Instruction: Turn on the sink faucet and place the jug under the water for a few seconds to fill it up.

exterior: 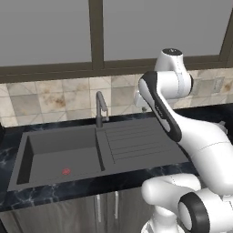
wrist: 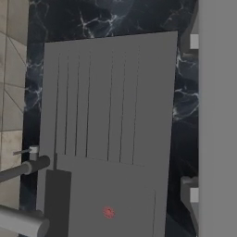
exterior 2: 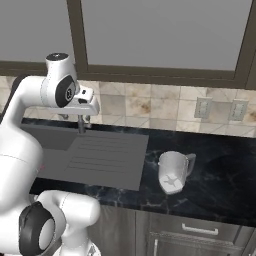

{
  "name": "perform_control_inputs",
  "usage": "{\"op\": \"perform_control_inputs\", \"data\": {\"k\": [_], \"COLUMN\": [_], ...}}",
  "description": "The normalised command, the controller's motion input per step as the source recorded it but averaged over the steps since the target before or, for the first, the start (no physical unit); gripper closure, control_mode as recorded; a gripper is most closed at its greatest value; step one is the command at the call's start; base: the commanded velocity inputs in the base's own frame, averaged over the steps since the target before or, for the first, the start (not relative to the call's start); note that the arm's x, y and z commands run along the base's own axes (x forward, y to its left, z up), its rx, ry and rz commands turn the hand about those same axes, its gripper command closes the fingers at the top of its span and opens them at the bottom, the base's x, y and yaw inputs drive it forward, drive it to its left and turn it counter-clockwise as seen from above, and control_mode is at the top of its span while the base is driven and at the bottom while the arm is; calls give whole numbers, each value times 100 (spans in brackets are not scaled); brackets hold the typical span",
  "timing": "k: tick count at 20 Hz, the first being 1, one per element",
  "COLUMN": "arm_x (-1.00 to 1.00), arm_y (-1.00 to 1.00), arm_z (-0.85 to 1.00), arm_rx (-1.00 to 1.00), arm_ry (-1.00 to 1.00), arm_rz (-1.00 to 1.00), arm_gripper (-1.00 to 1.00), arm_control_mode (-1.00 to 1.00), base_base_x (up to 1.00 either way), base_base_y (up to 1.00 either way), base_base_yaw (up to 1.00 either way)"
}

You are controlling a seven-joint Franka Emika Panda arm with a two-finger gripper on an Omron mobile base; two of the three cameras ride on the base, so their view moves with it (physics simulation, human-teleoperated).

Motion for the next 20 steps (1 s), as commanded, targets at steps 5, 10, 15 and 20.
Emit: {"op": "perform_control_inputs", "data": {"k": [5, 10, 15, 20], "arm_x": [2, 36, 63, 84], "arm_y": [-12, -23, -7, 18], "arm_z": [-15, -42, -67, -71], "arm_rx": [0, 0, 0, 0], "arm_ry": [-8, -21, -29, -31], "arm_rz": [1, 10, 18, 20], "arm_gripper": [-100, -100, -100, -100], "arm_control_mode": [-100, -100, -100, -100], "base_base_x": [0, 0, 0, 0], "base_base_y": [0, 0, 0, 0], "base_base_yaw": [0, 0, 0, 0]}}
